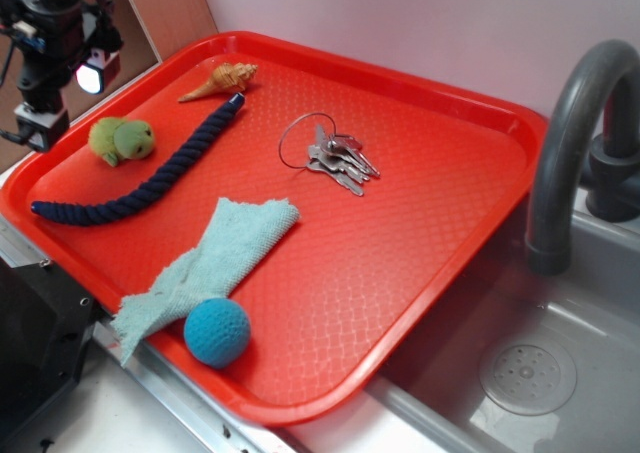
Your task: Grab the green animal.
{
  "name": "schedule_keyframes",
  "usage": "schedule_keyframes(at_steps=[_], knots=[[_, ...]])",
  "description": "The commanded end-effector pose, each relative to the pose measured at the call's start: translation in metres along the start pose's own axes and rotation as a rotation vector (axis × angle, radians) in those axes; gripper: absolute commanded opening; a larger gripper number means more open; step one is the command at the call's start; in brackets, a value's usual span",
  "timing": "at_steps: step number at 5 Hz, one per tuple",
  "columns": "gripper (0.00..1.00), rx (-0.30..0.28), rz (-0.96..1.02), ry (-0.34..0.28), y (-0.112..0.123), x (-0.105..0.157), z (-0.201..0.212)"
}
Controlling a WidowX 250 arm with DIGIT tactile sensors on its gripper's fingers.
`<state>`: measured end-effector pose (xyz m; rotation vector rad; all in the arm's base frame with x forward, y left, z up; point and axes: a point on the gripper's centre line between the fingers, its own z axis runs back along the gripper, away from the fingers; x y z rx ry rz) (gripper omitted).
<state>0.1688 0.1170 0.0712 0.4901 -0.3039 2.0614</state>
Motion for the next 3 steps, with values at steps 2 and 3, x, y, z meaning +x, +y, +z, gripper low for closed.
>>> schedule_keyframes(at_steps=[2, 3], knots=[[1.0, -0.151, -0.104, -0.112, -0.008, -0.013, -0.031], [1.0, -0.159, -0.168, -0.119, -0.001, -0.03, -0.039]])
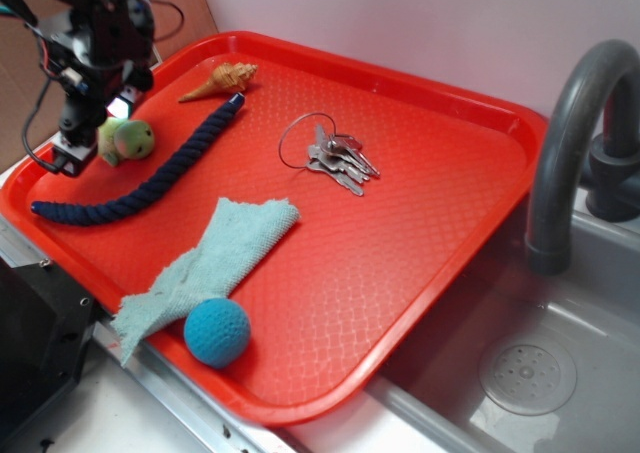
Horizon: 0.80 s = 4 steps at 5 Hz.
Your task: Grab the green animal.
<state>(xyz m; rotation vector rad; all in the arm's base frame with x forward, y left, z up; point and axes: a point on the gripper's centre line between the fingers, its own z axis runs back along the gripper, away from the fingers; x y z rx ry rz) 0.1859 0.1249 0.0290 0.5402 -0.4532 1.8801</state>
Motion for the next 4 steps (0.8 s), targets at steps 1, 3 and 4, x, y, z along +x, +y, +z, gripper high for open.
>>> schedule_keyframes(at_steps=[1, 3, 4], knots=[[0.99, -0.049, -0.081, 0.01, 0.018, -0.025, -0.004], [0.0, -0.043, -0.054, -0.008, 0.02, -0.025, -0.007], [0.0, -0.109, -0.124, 0.029, 0.014, -0.009, 0.013]])
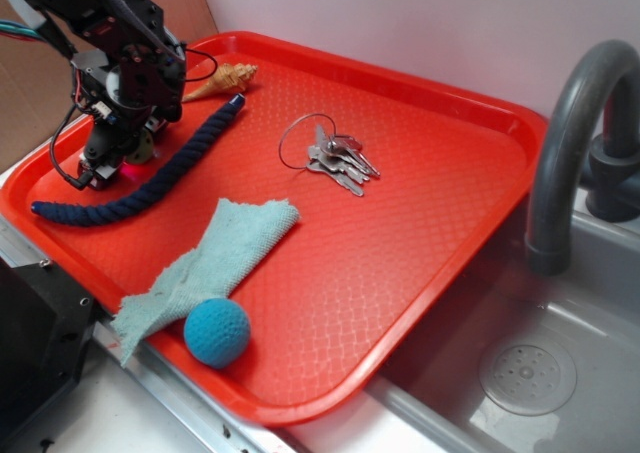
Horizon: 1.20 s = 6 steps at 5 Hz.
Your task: Grab the green animal.
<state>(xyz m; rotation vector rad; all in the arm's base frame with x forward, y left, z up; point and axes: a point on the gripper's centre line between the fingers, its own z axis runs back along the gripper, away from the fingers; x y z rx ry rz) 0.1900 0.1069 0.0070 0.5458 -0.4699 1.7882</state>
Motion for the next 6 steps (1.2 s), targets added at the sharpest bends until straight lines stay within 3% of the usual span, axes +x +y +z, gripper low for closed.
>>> schedule_keyframes(at_steps=[1, 2, 4, 5, 6], knots=[[0.0, -0.196, -0.199, 0.214, 0.008, 0.044, 0.062], [0.0, -0.252, -0.373, 0.361, 0.004, 0.07, 0.102], [0.0, -0.41, -0.846, 0.491, -0.002, 0.081, 0.182], [0.0, -0.494, -0.918, 0.472, 0.005, 0.077, 0.215], [0.0, -0.542, -0.887, 0.559, 0.022, 0.072, 0.233]])
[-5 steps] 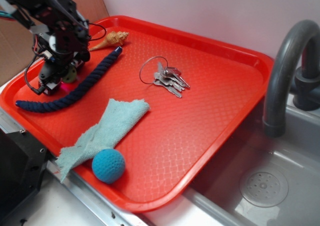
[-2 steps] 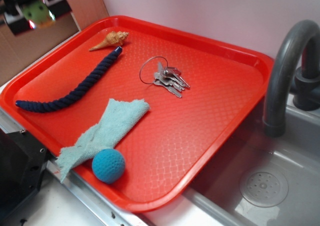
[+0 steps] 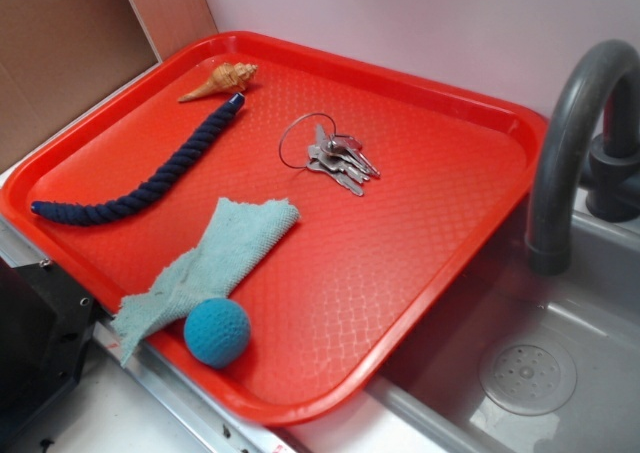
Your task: Grab the green animal.
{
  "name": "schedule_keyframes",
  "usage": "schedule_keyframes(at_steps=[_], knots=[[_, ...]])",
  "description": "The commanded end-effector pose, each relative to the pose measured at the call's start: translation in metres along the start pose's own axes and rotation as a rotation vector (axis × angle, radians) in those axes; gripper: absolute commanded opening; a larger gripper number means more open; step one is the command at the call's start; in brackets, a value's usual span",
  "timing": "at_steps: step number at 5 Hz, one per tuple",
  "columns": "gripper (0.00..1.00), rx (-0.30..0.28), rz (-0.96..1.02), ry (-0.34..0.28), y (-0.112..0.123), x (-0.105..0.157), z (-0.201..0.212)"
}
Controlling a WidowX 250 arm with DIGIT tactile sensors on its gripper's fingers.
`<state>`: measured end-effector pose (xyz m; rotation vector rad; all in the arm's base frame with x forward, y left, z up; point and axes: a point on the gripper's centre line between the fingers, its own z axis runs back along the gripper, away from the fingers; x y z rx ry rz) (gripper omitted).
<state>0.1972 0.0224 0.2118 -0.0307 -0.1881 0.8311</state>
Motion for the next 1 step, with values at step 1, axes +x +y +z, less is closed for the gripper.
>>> schedule_keyframes(at_steps=[1], knots=[[0.0, -0.051, -0.034, 0.038, 0.0082, -0.0151, 0.0211]])
